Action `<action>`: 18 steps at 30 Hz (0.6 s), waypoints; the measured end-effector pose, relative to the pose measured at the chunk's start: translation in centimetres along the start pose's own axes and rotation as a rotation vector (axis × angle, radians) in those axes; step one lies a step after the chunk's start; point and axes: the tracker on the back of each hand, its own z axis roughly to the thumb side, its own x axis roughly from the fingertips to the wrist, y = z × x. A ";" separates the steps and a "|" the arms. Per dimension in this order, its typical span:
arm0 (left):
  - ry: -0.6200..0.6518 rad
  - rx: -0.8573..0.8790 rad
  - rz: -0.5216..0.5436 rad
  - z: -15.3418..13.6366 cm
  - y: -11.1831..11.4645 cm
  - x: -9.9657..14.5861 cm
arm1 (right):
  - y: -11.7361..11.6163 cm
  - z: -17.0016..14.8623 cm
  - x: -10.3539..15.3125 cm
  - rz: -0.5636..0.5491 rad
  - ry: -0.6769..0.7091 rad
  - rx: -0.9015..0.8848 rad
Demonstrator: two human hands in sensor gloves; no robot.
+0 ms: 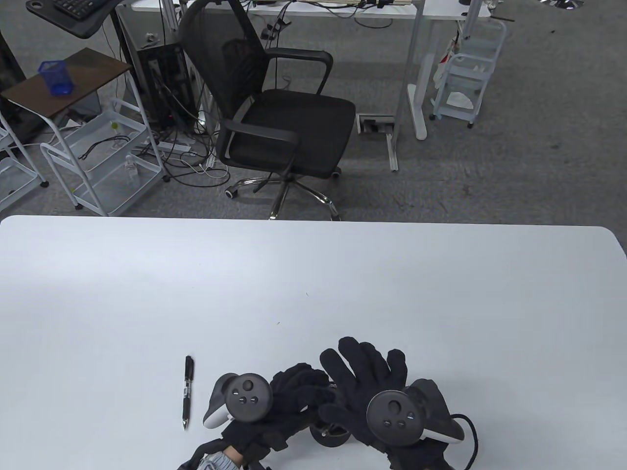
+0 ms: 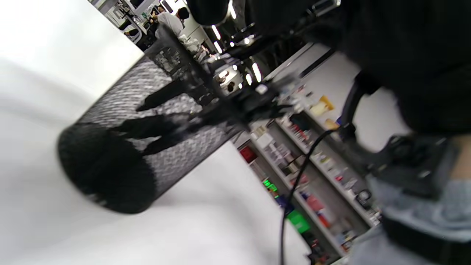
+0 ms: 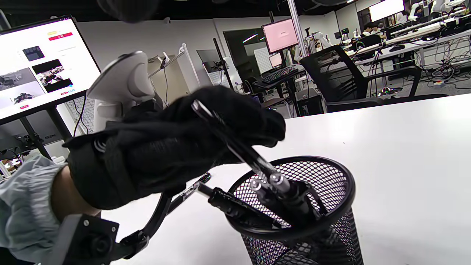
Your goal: Press to open click pens
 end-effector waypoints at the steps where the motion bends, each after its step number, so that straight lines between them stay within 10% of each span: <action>1: 0.018 0.043 0.014 0.2 -0.5 0.2 | 0.0 0.0 0.0 0.000 0.000 0.000; 18: 0.357 0.873 0.177 -3.0 -7.1 4.4 | 0.0 0.1 -0.1 0.007 -0.008 0.006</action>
